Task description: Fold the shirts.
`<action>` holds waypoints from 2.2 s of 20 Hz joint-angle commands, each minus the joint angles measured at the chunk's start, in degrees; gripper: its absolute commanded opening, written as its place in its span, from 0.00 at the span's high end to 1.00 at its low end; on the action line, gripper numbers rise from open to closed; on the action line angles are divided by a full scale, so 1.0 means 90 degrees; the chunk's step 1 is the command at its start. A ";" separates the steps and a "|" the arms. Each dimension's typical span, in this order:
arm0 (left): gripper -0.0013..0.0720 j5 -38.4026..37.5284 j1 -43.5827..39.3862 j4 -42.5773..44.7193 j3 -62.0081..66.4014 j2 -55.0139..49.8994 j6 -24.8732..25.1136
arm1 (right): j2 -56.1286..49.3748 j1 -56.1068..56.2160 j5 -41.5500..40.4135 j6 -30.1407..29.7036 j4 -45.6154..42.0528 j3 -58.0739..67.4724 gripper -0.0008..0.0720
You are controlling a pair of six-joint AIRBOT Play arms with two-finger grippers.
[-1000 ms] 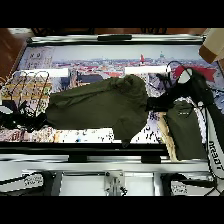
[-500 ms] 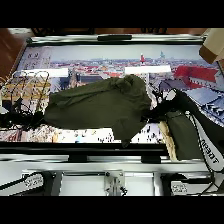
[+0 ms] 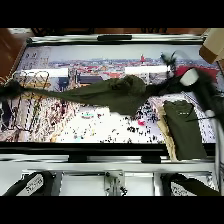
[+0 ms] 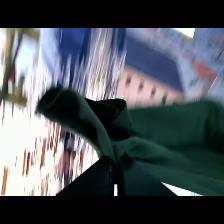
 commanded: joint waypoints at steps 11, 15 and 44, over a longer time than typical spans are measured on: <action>0.94 0.0250 0.0291 0.2317 0.3208 0.3621 -0.1836 | 0.3920 -0.0053 -0.0964 0.0685 -0.1117 0.2856 0.90; 0.94 -0.0138 0.0289 0.2341 0.2851 0.3349 -0.1042 | 0.3354 -0.0053 0.0029 0.1098 -0.1146 0.2856 0.90; 0.94 0.1649 -0.1248 0.1236 0.0121 -0.3470 -0.0493 | -0.2793 -0.0053 -0.1073 0.1042 -0.1039 0.0542 0.90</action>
